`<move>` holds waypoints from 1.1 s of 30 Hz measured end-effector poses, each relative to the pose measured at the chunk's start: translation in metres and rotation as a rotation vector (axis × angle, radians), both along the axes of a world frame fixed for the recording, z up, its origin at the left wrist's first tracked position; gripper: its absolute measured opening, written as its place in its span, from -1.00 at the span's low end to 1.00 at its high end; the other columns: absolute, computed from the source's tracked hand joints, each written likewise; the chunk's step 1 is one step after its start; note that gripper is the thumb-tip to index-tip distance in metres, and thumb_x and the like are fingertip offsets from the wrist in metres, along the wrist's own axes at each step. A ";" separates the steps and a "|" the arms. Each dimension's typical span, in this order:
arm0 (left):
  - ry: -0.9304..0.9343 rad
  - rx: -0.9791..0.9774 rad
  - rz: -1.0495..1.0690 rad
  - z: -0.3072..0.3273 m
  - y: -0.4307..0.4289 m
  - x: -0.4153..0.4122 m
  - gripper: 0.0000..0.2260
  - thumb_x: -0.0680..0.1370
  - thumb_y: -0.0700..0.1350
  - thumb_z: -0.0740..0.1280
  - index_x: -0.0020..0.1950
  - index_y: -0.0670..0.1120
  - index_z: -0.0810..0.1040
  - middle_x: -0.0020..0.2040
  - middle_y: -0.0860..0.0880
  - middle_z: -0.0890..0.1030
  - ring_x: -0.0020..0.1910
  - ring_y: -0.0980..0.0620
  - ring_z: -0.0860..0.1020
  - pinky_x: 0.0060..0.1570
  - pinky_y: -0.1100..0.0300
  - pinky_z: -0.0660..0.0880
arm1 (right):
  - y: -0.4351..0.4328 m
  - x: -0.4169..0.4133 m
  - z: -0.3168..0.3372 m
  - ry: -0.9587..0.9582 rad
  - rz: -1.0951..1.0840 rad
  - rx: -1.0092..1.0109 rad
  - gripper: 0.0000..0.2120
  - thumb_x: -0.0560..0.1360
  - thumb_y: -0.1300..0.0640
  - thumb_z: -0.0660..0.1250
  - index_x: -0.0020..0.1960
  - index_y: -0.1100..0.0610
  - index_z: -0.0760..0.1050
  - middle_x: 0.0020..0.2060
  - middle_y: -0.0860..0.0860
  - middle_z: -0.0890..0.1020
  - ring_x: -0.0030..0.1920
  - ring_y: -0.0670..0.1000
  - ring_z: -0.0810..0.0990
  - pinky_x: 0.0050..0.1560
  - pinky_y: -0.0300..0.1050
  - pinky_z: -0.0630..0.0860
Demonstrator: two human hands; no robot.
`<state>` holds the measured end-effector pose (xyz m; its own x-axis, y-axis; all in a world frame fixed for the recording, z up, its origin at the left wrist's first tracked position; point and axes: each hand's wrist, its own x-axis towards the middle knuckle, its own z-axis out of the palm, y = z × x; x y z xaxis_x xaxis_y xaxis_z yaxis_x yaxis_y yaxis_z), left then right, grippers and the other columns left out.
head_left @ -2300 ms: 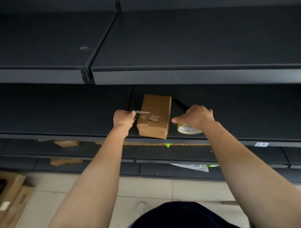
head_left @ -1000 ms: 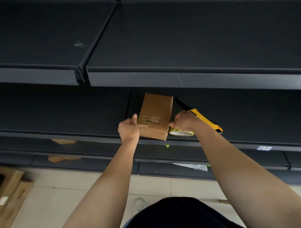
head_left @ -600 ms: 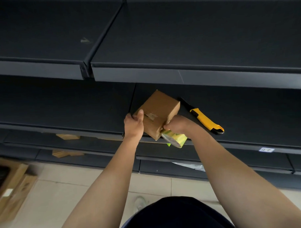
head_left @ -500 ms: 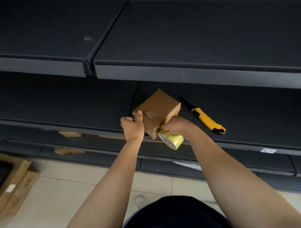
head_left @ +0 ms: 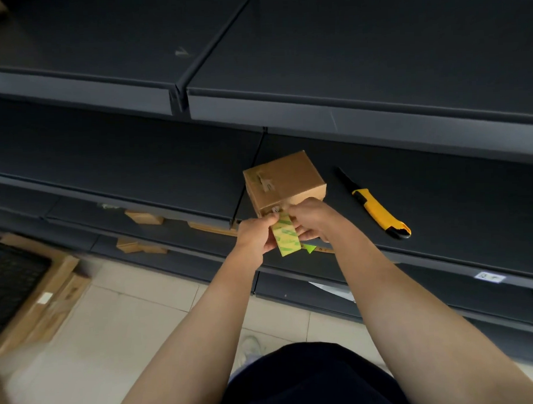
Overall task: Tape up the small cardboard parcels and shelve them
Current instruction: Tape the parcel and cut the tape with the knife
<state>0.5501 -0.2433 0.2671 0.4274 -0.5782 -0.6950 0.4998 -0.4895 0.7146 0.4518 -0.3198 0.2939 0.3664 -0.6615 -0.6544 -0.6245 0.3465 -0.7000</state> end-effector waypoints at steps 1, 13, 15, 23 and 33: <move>0.022 -0.003 0.035 0.001 -0.002 -0.001 -0.78 0.51 -0.21 0.39 0.12 -0.26 0.54 0.02 -0.22 0.66 -0.04 -0.14 0.65 -0.08 -0.01 0.60 | -0.004 -0.004 -0.002 0.041 -0.085 -0.109 -0.67 0.56 -0.01 0.23 -0.01 0.25 0.57 -0.13 0.14 0.68 -0.16 0.07 0.67 -0.11 -0.09 0.60; -0.093 0.053 0.250 -0.003 -0.017 -0.006 -0.75 0.37 -0.16 0.54 -0.10 -0.22 0.54 -0.10 -0.18 0.64 -0.20 -0.11 0.63 -0.13 0.04 0.59 | -0.056 -0.091 -0.051 0.761 -0.076 -0.471 -0.38 0.46 0.26 0.26 0.47 0.11 0.15 0.40 0.14 0.30 0.41 0.19 0.22 0.37 0.15 0.13; -0.158 0.071 0.255 -0.004 -0.019 -0.006 -0.78 0.38 -0.16 0.53 -0.21 -0.19 0.51 -0.10 -0.18 0.64 -0.18 -0.13 0.63 -0.10 0.01 0.59 | -0.055 -0.094 -0.055 0.766 -0.044 -0.515 -0.42 0.46 0.28 0.27 0.44 0.13 0.19 0.35 0.16 0.33 0.37 0.20 0.27 0.34 0.14 0.20; -0.261 0.084 0.280 0.002 -0.028 -0.004 -0.81 0.40 -0.16 0.51 -0.20 -0.14 0.50 -0.13 -0.15 0.61 -0.23 -0.10 0.60 -0.27 0.12 0.52 | -0.042 -0.095 -0.048 0.450 -0.225 -0.564 -0.58 0.48 0.25 0.21 0.32 0.23 0.27 0.18 0.27 0.42 0.17 0.33 0.44 0.08 0.10 0.42; -0.252 0.054 0.260 0.005 -0.030 0.003 -0.84 0.42 -0.16 0.49 -0.11 -0.17 0.56 -0.19 -0.13 0.61 -0.31 -0.06 0.58 -0.39 0.20 0.45 | -0.026 -0.070 -0.026 0.177 0.332 -0.582 -0.65 0.48 -0.29 0.21 0.15 -0.13 0.46 -0.26 -0.05 0.53 -0.20 0.03 0.56 -0.24 -0.13 0.46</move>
<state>0.5530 -0.2737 0.2719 0.7169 -0.3929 -0.5759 0.4240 -0.4100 0.8075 0.3819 -0.3457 0.2677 0.5305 -0.7945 -0.2956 -0.7543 -0.2834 -0.5922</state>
